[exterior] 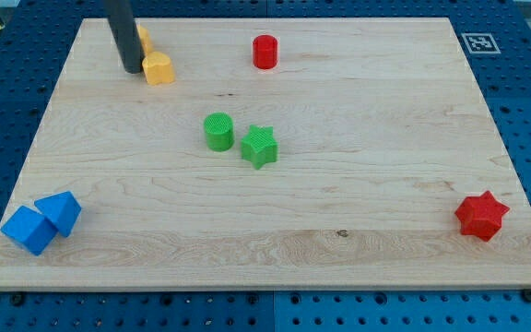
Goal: Slide the yellow hexagon right a bit
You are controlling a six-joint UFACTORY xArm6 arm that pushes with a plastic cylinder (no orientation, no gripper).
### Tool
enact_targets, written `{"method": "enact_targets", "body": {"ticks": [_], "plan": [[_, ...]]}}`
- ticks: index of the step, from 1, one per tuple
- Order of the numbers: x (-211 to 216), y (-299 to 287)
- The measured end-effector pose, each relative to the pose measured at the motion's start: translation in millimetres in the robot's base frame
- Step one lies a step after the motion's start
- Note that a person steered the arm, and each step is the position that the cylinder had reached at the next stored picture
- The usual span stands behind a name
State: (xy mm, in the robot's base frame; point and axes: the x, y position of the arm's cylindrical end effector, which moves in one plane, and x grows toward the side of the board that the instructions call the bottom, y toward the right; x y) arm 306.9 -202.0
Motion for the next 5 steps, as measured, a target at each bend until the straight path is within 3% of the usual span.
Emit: {"method": "enact_targets", "body": {"ticks": [2, 3, 4, 5], "plan": [[-17, -39], [-54, -38], [-57, 0], [-57, 2]]}}
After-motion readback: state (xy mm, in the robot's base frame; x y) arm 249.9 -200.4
